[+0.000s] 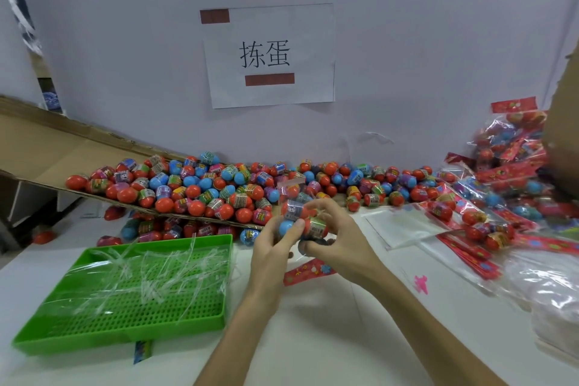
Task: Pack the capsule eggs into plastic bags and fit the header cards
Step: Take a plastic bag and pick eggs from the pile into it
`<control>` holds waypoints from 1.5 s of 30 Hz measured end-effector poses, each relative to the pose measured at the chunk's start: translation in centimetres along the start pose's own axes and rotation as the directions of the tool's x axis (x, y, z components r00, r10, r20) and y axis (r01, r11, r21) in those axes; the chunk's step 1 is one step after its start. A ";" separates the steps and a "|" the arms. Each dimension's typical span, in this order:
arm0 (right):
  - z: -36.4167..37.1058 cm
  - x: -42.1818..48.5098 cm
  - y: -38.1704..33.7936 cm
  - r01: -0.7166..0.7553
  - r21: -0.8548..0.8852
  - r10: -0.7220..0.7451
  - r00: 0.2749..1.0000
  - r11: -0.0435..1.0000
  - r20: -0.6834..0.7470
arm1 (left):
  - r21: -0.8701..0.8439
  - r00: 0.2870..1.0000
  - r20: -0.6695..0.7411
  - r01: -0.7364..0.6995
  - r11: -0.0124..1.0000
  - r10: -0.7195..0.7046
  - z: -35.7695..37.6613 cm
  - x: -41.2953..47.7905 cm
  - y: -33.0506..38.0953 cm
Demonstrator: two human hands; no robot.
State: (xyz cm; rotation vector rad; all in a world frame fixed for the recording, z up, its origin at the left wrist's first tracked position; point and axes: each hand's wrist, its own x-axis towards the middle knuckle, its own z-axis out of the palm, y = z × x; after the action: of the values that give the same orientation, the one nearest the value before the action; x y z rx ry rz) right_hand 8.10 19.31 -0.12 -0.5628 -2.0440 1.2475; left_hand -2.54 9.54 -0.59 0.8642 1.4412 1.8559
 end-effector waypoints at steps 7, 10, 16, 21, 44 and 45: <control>-0.1 0.0 0.0 -0.012 0.052 0.010 0.999 0.999 0.032 | 0.007 0.996 -0.019 -0.084 0.996 0.084 -0.3 0.5 -0.5; -0.2 0.1 0.0 -0.020 0.060 0.017 0.998 0.998 0.063 | 0.008 0.997 -0.026 -0.079 0.997 0.079 -0.1 0.4 -0.6; -0.2 0.1 -0.2 -0.035 0.067 0.029 0.996 0.997 0.084 | 0.007 0.992 -0.078 -0.100 0.995 0.101 -0.4 0.5 -0.6; -0.3 0.4 -0.4 -0.107 0.106 0.101 0.993 0.989 0.066 | -0.046 0.995 -0.086 -0.046 0.998 0.042 -0.3 0.5 -0.5; 0.1 0.6 -0.2 -0.194 0.128 0.205 0.976 0.973 -0.075 | 0.071 0.996 -0.022 -0.082 0.994 0.084 -0.4 0.4 -0.9; 0.1 0.6 -0.2 -0.195 0.122 0.205 0.976 0.973 -0.079 | 0.077 0.997 -0.004 -0.082 0.994 0.083 -0.4 0.4 -0.9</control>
State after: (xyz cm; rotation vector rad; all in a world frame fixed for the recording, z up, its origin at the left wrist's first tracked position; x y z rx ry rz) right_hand 7.60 19.55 0.20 -0.7725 -1.8627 1.4182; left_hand -2.98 9.81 -1.46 0.9686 1.5103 1.8759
